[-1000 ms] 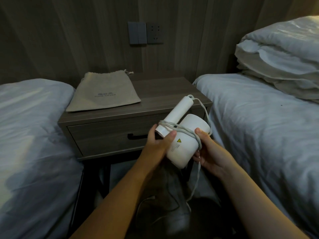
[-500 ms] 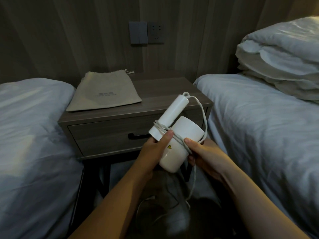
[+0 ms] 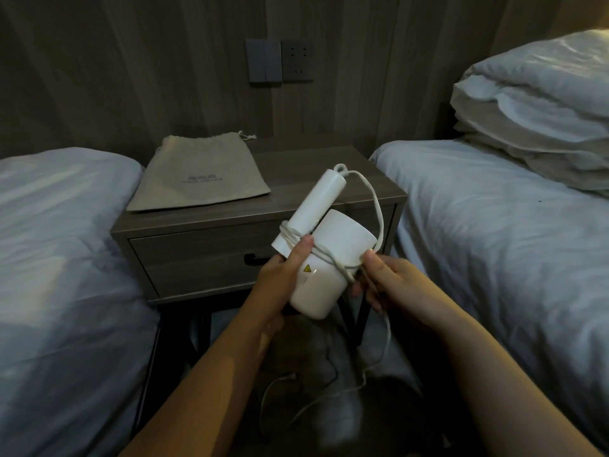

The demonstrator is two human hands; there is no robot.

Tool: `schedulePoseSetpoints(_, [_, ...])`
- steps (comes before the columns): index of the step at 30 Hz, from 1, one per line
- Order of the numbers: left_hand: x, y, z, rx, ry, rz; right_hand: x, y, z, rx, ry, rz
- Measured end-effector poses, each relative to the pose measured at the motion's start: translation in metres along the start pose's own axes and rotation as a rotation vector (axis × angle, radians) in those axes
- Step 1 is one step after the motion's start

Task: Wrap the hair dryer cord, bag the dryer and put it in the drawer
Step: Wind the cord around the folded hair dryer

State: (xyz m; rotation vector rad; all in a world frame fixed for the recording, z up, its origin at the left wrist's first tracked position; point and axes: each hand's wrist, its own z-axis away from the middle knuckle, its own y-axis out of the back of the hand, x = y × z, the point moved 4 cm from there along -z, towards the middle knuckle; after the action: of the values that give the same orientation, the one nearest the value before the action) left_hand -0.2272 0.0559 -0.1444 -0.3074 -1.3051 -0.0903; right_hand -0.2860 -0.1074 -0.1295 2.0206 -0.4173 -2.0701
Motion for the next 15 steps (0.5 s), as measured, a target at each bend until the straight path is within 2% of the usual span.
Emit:
schedulePoseSetpoints(4, [-0.001, 0.004, -0.001, 0.049, 0.002, 0.055, 0.005, 0.004, -0.001, 0.009, -0.066, -0.062])
schedulePoseSetpoints(8, [0.001, 0.01, -0.001, 0.212, -0.108, 0.019, 0.009, 0.002, -0.002, 0.002, -0.156, 0.054])
schedulePoseSetpoints(12, [0.005, 0.016, 0.002, 0.302, -0.258, -0.173, 0.007, -0.011, 0.003, -0.107, -0.183, 0.221])
schedulePoseSetpoints(15, [0.009, 0.014, 0.007, 0.303, -0.35, -0.372, 0.001, -0.018, 0.006, -0.198, -0.204, 0.305])
